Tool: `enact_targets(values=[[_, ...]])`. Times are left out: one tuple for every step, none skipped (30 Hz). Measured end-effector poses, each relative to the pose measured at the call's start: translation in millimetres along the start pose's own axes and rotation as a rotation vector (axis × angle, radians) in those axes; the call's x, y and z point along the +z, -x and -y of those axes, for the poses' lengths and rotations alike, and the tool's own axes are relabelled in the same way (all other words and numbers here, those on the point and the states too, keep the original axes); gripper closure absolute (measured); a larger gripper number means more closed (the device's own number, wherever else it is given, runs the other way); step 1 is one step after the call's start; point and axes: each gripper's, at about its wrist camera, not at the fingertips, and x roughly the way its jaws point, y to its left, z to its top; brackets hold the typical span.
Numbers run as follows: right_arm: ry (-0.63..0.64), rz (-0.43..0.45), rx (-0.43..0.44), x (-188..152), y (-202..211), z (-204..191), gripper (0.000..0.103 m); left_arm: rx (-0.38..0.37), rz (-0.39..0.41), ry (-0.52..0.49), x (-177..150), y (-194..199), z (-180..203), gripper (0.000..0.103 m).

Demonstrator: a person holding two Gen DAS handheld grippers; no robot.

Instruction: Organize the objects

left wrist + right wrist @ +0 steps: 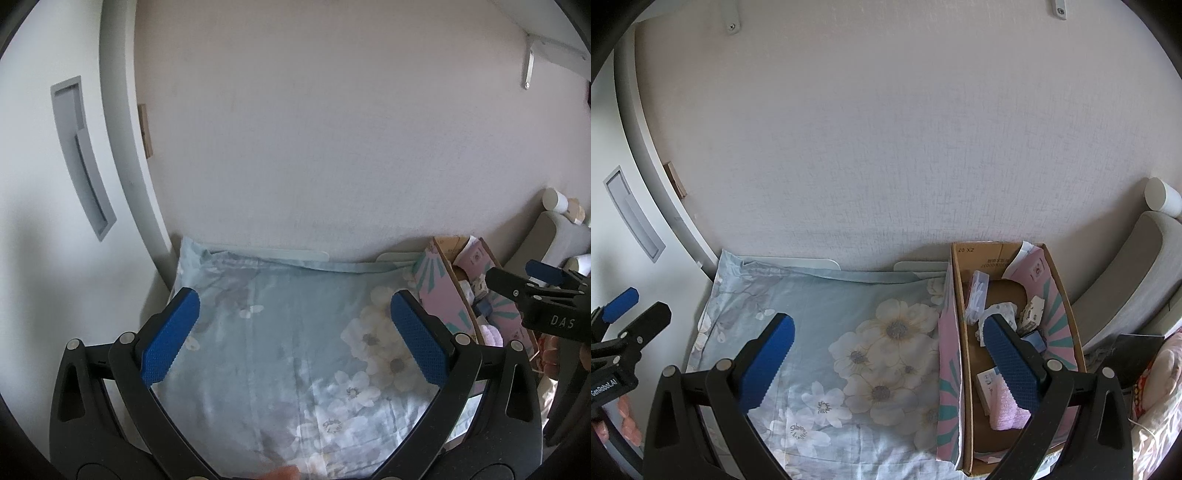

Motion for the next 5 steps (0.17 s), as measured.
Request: enact_targets(values=[[0.001, 0.001, 0.001, 0.1, 0.0, 0.0, 0.001, -0.001, -0.001, -0.002, 0.7, -1.3, -0.3, 0.000], [0.000, 0.000, 0.001, 0.1, -0.2, 0.3, 0.001, 0.000, -0.001, -0.001, 0.7, -2.1, -0.3, 0.000], [0.000, -0.001, 0.002, 0.2, -0.4, 0.3, 0.001, 0.000, 0.001, 0.002, 0.6, -1.9, -1.2, 0.000], [-0.001, -0.003, 0.001, 0.2, -0.8, 0.7, 0.001, -0.003, 0.004, 0.006, 0.5, -2.0, -1.9, 0.000], [-0.002, -0.003, 0.001, 0.6, -1.4, 1.2, 0.001, -0.010, 0.002, 0.011, 0.8, -2.7, -2.9, 0.000]])
